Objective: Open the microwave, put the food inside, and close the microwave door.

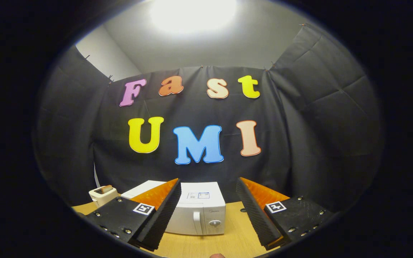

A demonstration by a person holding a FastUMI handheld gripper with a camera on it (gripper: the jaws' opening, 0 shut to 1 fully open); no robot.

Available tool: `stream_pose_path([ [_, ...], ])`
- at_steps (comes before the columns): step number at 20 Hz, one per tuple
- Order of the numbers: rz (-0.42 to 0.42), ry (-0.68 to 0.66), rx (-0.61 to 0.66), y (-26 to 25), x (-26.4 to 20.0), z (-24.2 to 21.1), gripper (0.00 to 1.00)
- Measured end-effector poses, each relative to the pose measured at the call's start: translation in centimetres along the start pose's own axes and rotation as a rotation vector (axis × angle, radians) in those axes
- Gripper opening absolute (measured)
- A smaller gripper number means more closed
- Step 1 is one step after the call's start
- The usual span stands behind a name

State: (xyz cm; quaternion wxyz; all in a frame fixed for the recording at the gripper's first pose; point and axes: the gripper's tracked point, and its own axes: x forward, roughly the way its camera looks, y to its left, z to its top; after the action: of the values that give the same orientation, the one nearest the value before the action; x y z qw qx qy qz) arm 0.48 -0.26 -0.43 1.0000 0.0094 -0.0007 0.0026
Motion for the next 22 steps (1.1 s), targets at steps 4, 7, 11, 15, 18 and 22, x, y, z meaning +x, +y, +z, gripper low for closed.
stream_pose_path([
  [4, 0.007, 0.001, -0.002, 0.3, 0.1, -0.2, 0.97],
  [7, 0.013, 0.003, 0.002, 0.4, 0.1, -0.3, 0.97],
  [11, 0.016, -0.001, 0.009, 0.4, 0.4, -0.6, 0.97],
  [15, 0.026, 0.013, 0.011, 0.5, 1.1, -1.5, 0.97],
  [18, 0.038, 0.036, 0.014, 0.7, 2.4, -2.8, 0.97],
  [22, 0.067, 0.09, 0.008, 1.4, 4.2, -5.6, 0.97],
])
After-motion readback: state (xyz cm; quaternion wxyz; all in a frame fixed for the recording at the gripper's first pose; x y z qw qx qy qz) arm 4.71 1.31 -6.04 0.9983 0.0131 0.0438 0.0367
